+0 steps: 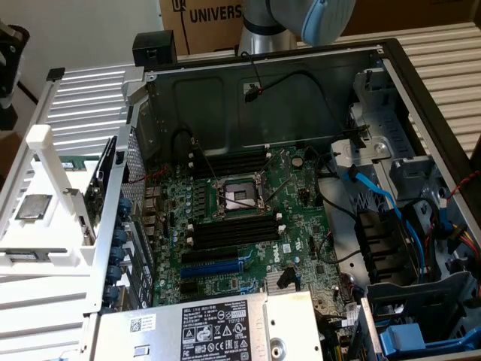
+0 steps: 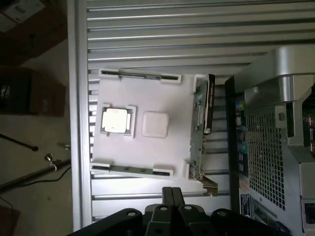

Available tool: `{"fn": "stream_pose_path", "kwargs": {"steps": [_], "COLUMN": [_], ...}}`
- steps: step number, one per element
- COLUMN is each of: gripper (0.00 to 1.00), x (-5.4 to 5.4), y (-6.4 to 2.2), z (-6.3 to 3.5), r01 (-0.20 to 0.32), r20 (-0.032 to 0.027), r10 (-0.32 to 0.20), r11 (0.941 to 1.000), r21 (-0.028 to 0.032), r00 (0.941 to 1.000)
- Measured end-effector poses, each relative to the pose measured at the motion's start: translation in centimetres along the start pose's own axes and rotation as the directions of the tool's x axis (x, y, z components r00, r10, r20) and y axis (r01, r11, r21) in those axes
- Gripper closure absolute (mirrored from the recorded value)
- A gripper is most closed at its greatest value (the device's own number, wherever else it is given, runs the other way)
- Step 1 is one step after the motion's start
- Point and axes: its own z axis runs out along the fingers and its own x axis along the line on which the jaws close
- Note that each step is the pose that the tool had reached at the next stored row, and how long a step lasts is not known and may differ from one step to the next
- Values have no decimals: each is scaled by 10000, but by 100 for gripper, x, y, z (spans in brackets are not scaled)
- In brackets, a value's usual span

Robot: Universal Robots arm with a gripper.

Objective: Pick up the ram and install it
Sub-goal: 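Reach for the ram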

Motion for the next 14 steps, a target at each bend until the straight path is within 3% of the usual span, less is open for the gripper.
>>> {"fn": "stream_pose_path", "kwargs": {"steps": [2,5,14], "gripper": [90,90,90], "x": [55,138,240], "y": [23,35,108], "z": [12,19,50], "r01": [12,116,314], "r20": [5,1,-4], "r10": [-12,-116,-314], "r11": [10000,9999,9994], "r21": [83,100,122], "r00": [10000,9999,9995]}}
